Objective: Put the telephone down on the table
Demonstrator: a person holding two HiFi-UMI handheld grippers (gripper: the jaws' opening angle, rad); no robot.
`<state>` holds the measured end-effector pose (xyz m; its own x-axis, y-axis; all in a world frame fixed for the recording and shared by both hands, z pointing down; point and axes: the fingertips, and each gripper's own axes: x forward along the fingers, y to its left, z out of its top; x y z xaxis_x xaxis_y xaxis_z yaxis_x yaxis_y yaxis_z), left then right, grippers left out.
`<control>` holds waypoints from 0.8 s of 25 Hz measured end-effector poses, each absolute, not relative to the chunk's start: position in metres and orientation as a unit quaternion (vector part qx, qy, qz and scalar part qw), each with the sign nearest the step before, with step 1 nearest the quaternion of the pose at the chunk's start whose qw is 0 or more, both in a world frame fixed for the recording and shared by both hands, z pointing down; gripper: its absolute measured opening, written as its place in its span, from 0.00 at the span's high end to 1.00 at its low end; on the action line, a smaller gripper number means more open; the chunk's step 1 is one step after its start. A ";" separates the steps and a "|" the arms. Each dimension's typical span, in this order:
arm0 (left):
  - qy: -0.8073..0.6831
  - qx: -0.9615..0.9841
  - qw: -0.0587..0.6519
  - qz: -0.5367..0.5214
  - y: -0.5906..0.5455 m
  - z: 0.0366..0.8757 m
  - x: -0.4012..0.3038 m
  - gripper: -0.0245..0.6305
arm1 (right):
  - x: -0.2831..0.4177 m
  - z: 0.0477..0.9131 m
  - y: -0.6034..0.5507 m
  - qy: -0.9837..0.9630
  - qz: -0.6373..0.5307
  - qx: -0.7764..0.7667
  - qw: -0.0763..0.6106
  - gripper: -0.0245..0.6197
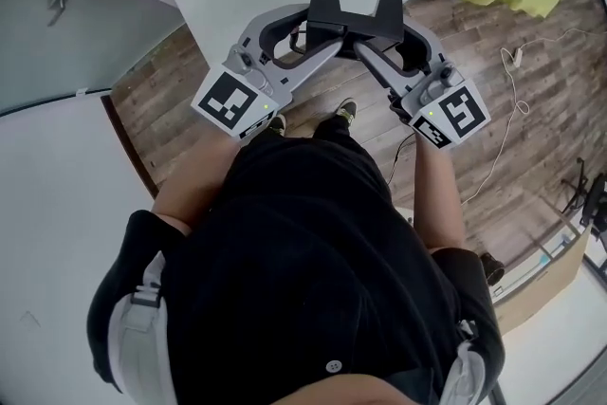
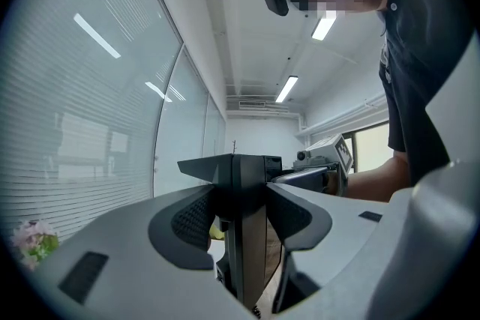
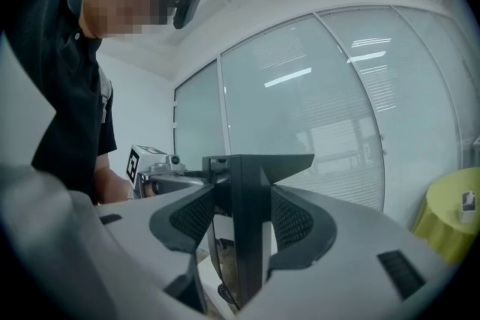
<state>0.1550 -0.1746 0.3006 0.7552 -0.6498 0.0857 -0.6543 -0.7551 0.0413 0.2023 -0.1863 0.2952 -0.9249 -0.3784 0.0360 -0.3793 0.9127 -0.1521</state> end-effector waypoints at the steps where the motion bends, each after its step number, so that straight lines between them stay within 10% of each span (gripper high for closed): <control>1: -0.358 0.932 0.035 0.033 -0.180 0.301 0.160 0.63 | 0.207 0.296 -0.192 -0.980 0.079 0.183 0.004 0.59; 20: -0.500 0.863 0.065 0.032 -0.225 0.323 0.178 0.63 | 0.220 0.320 -0.252 -0.994 0.101 0.029 0.018 0.59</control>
